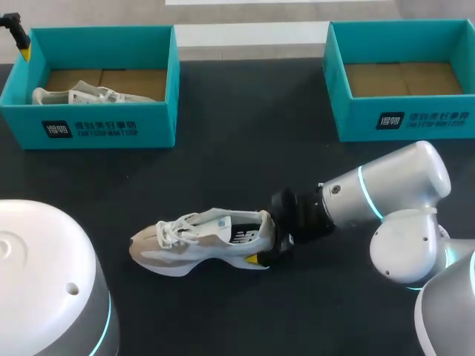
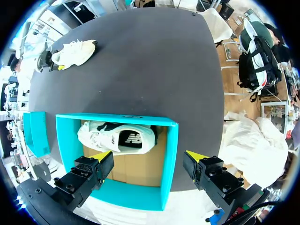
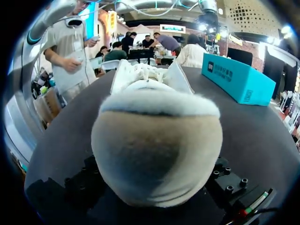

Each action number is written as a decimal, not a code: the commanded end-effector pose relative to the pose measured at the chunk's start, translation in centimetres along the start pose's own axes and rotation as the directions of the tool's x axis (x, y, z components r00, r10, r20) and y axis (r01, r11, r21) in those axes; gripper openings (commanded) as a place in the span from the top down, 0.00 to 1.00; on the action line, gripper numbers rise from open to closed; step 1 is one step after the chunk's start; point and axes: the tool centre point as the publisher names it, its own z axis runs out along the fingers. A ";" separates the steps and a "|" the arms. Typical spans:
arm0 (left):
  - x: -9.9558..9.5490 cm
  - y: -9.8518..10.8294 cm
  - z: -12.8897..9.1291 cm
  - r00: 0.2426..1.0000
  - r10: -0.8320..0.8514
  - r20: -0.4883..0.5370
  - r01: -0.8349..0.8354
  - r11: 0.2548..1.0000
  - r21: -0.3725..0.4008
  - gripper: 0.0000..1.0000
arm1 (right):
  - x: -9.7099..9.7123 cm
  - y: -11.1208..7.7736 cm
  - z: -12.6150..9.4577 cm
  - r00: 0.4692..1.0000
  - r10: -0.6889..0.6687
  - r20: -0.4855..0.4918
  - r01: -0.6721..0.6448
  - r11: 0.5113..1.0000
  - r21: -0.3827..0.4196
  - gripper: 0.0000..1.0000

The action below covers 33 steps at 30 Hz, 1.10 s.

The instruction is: Take the shoe out of the shoebox, open the shoe tongue, remove and reinsert the insole, then place the shoe into the shoebox

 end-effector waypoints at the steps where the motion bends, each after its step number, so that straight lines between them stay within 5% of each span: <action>1: 0.0 -0.1 0.0 1.000 0.000 -0.003 0.000 1.000 -0.002 0.00 | 0.3 -0.2 0.7 1.000 0.001 0.004 -0.001 1.000 -0.002 0.95; 33: 0.0 -0.1 0.0 1.000 0.000 -0.003 0.000 1.000 -0.002 0.00 | 0.4 -0.1 0.3 1.000 0.000 0.011 0.000 1.000 -0.003 1.00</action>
